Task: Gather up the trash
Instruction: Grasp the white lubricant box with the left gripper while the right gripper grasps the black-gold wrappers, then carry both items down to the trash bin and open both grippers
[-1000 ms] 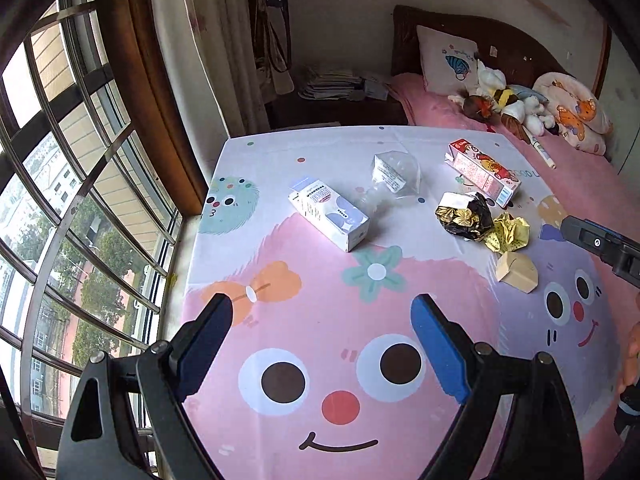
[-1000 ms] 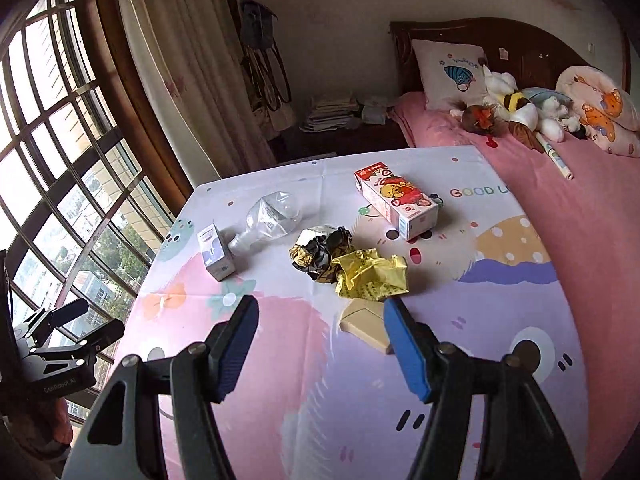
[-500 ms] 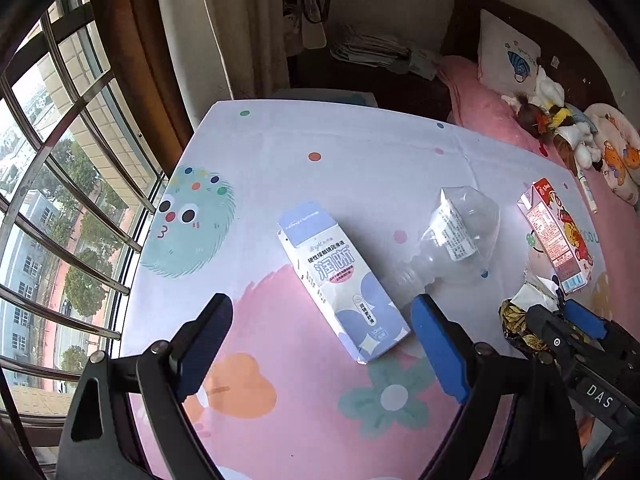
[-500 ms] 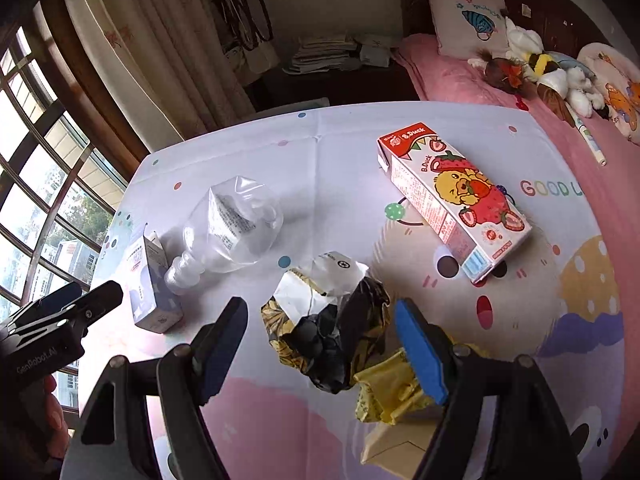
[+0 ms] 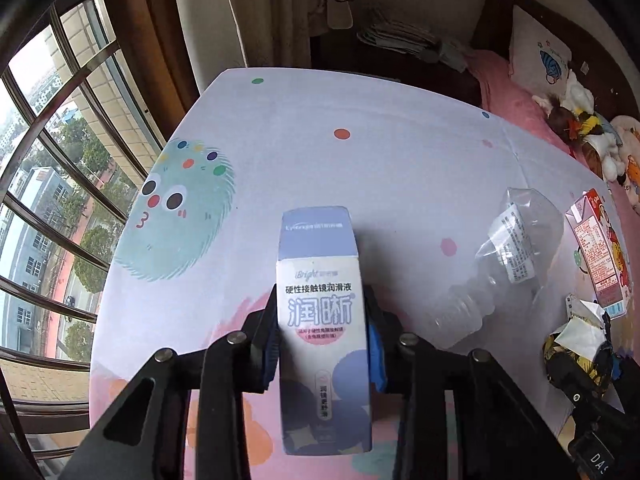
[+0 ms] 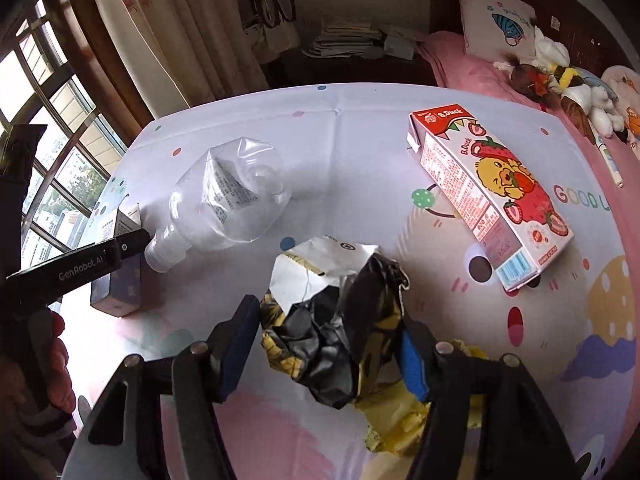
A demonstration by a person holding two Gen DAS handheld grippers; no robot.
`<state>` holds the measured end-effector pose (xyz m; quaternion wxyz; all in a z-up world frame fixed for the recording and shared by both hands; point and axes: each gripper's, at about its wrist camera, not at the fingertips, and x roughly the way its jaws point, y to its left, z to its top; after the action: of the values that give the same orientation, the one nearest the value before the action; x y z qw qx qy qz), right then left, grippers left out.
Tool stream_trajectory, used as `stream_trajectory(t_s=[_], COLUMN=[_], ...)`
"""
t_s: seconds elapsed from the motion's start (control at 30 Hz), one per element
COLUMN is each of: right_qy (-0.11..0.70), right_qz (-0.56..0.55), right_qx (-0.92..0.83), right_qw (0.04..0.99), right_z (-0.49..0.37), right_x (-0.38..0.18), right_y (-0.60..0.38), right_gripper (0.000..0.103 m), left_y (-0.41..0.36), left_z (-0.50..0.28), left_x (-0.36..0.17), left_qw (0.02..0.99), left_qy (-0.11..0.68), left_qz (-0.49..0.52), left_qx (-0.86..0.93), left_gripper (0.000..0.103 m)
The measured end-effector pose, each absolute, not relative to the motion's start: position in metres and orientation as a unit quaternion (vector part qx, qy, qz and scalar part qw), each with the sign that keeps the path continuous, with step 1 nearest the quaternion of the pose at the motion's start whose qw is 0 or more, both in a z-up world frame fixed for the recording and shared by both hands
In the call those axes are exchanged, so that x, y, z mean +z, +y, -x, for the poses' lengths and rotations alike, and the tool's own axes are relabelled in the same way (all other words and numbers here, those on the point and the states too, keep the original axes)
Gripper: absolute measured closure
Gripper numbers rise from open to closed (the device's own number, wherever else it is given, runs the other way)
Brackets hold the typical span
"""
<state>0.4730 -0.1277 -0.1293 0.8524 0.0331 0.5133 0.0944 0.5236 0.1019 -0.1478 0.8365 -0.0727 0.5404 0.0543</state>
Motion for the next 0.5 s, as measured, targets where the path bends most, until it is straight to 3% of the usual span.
stream_trajectory(t_s=[0.5], right_qy=[0.441], right_qz=[-0.108], right_qx=[0.149], right_qw=[0.878], right_z=[-0.366], right_x=[-0.034], right_y=[-0.156], right_gripper=[0.044], left_y=[0.083], left_z=[-0.371], left_x=[-0.042], left_qw=[0.868], left_qy=[0.494], left_qz=[0.053], left_qx=[-0.026], left_gripper=[0.070])
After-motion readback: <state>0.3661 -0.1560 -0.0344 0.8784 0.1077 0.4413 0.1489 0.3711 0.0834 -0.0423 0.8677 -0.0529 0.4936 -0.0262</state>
